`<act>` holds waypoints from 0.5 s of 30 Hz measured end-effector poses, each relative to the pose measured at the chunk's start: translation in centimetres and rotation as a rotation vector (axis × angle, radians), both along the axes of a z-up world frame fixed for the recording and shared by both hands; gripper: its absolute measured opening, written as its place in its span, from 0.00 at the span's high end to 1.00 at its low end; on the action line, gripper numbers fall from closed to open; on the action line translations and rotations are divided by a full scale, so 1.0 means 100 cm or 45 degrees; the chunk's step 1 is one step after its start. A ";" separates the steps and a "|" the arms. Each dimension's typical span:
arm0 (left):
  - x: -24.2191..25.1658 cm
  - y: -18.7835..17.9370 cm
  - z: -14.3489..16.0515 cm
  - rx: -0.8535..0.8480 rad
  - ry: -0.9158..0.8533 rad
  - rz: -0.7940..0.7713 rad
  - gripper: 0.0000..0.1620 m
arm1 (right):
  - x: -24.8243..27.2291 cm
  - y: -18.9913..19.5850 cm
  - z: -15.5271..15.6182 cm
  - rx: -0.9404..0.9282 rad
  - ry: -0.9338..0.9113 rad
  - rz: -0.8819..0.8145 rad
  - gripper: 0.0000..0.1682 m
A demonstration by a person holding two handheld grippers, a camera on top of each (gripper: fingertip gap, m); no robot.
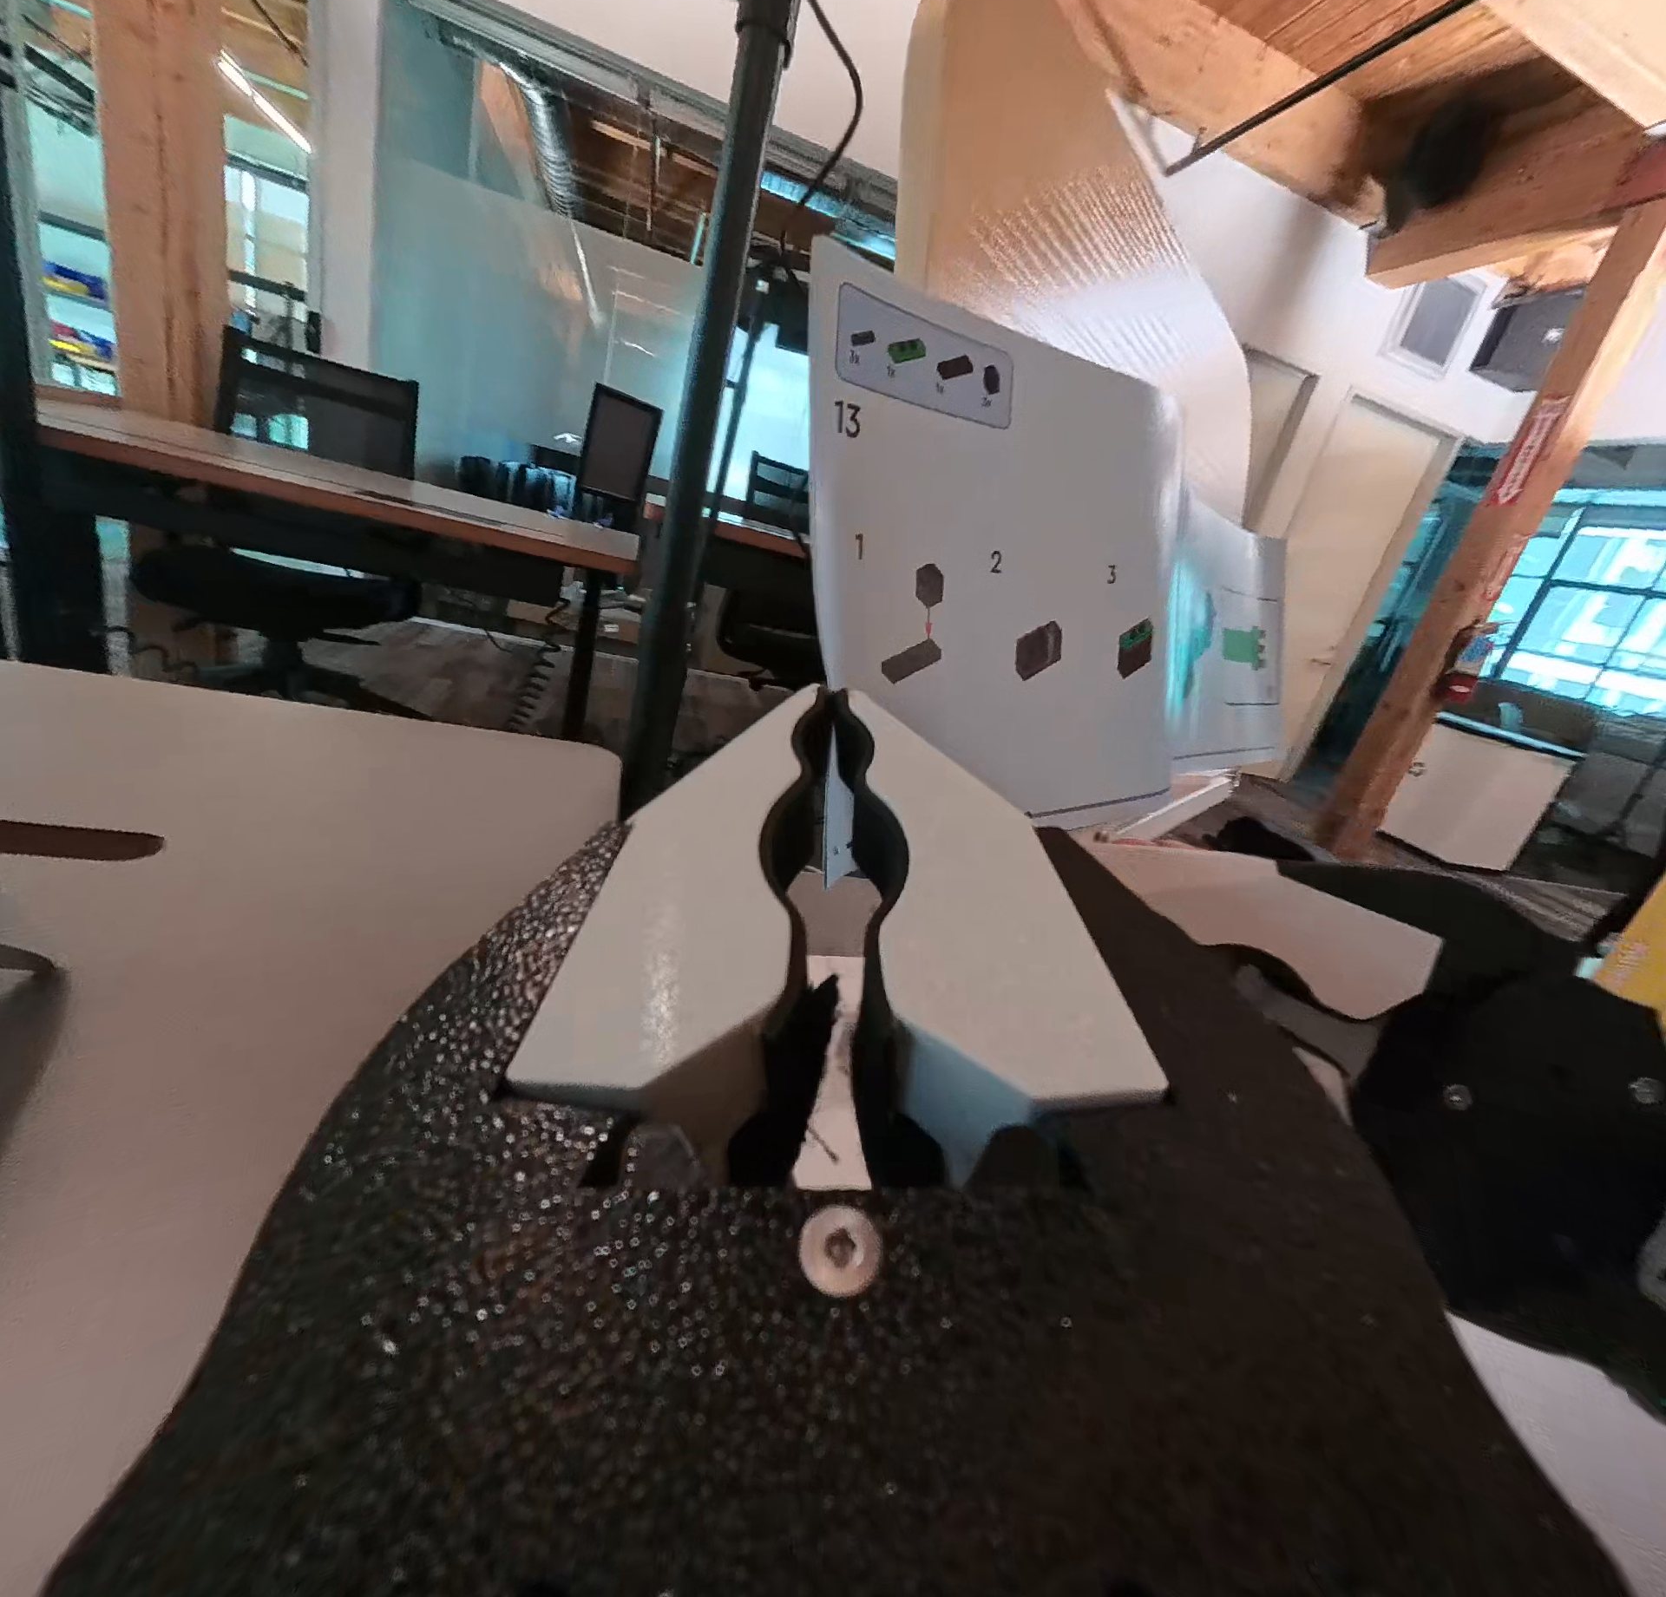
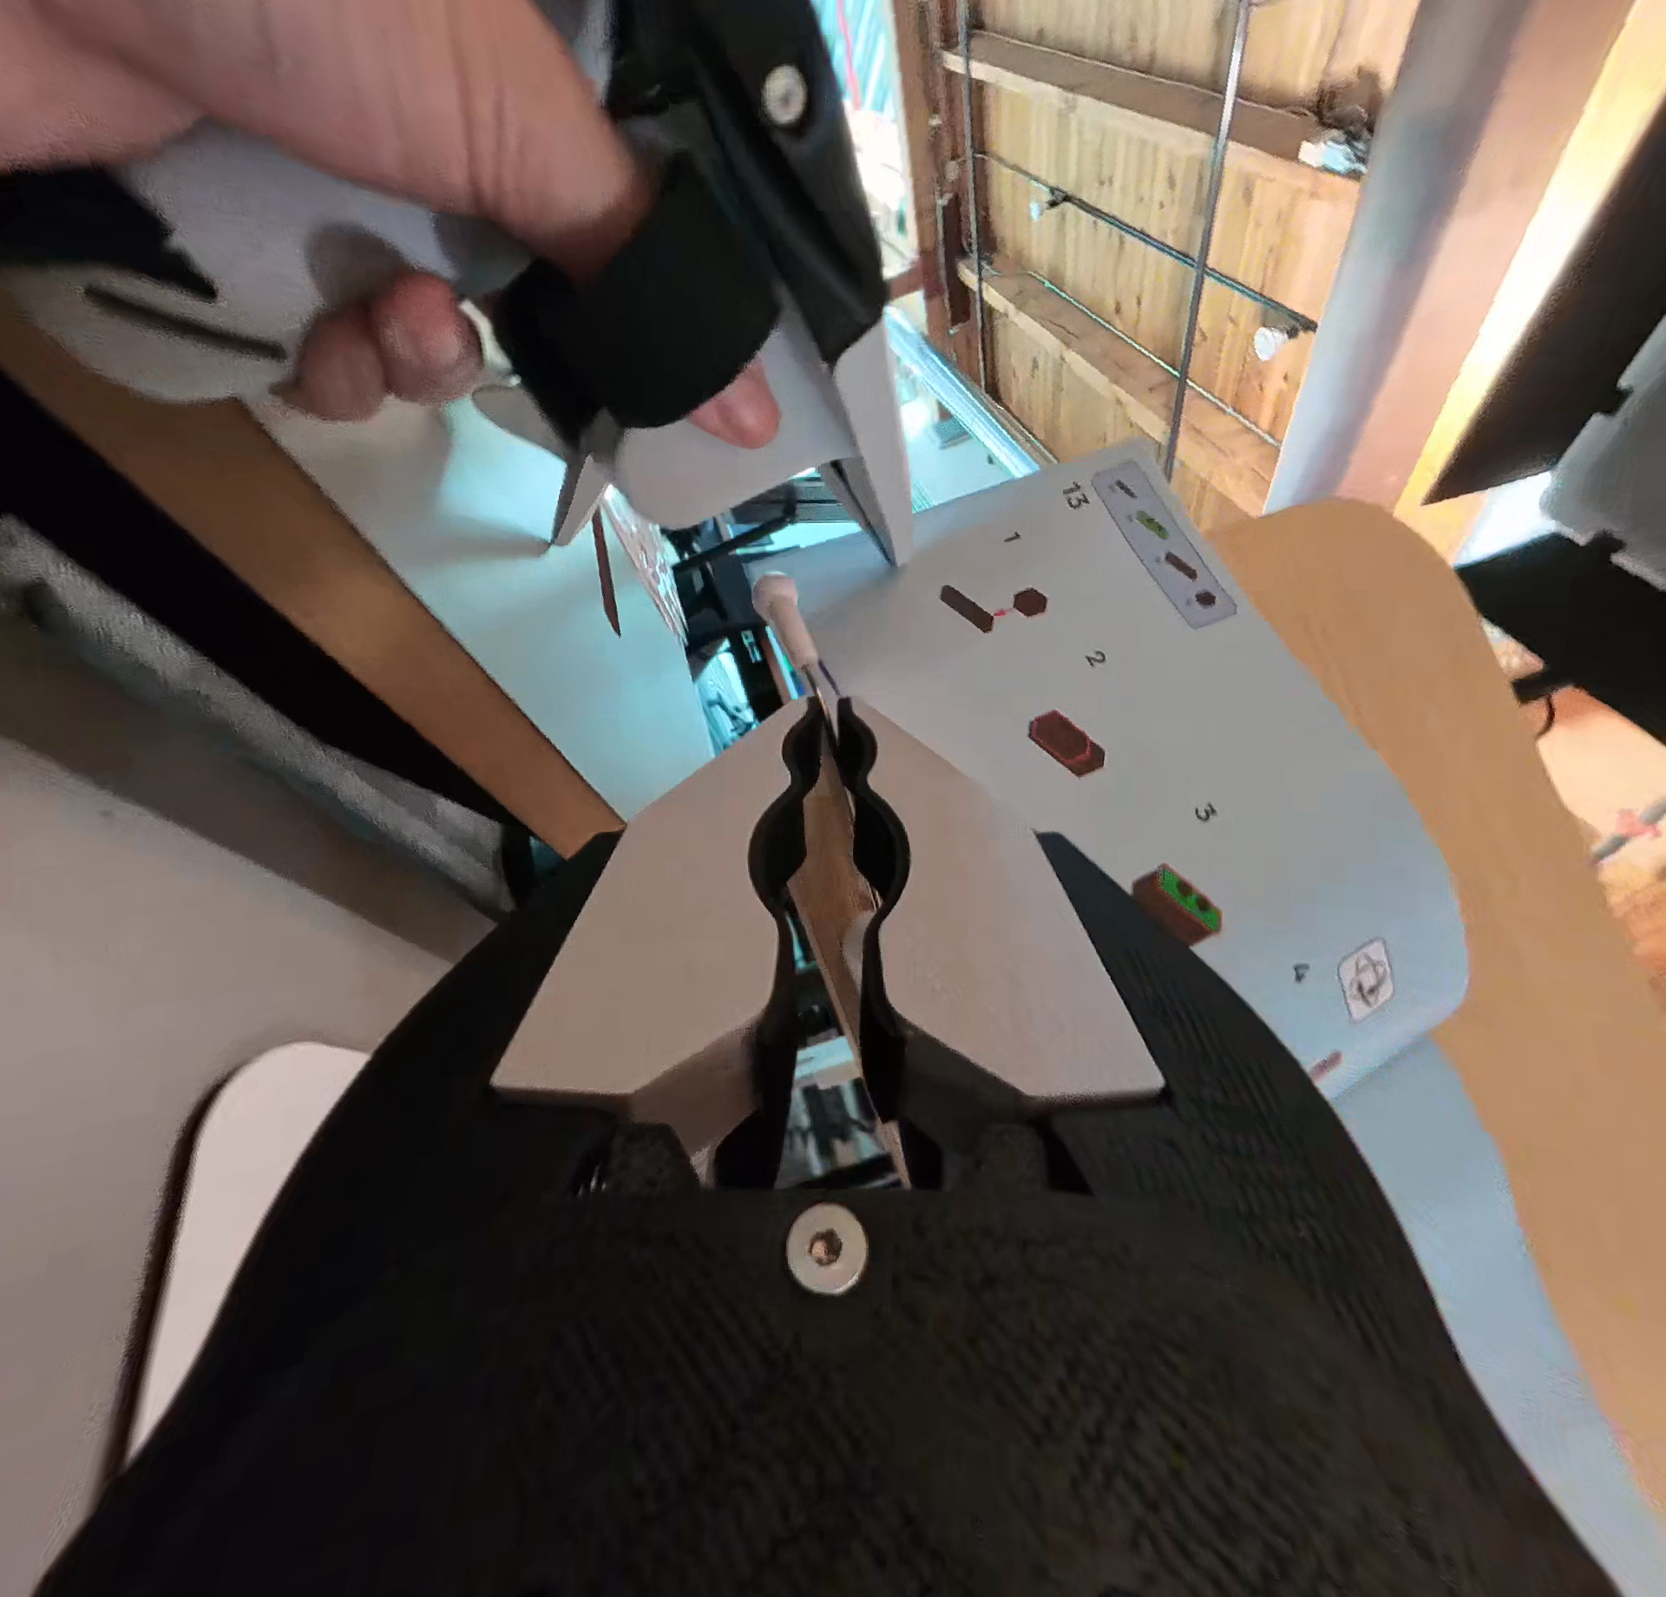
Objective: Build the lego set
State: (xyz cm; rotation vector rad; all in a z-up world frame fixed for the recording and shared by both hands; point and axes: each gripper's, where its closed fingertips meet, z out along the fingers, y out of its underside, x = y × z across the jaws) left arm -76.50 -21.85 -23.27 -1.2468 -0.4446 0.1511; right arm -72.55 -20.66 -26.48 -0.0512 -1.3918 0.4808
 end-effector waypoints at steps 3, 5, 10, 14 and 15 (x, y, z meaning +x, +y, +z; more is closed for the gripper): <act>-0.001 0.000 0.000 -0.015 0.017 0.027 1.00 | 0.001 0.002 0.008 -0.192 0.013 0.014 0.99; -0.001 0.001 -0.002 -0.024 0.013 0.035 1.00 | 0.002 0.005 0.016 -0.344 0.043 0.001 0.99; 0.001 -0.003 -0.003 -0.035 0.029 0.034 1.00 | 0.008 0.025 0.040 -0.822 0.141 -0.076 1.00; 0.004 -0.006 0.001 -0.004 0.026 0.023 1.00 | 0.010 0.044 0.050 -1.086 0.179 -0.131 1.00; 0.005 -0.007 0.003 0.010 0.024 0.028 0.96 | 0.010 0.047 0.051 -1.124 0.180 -0.138 1.00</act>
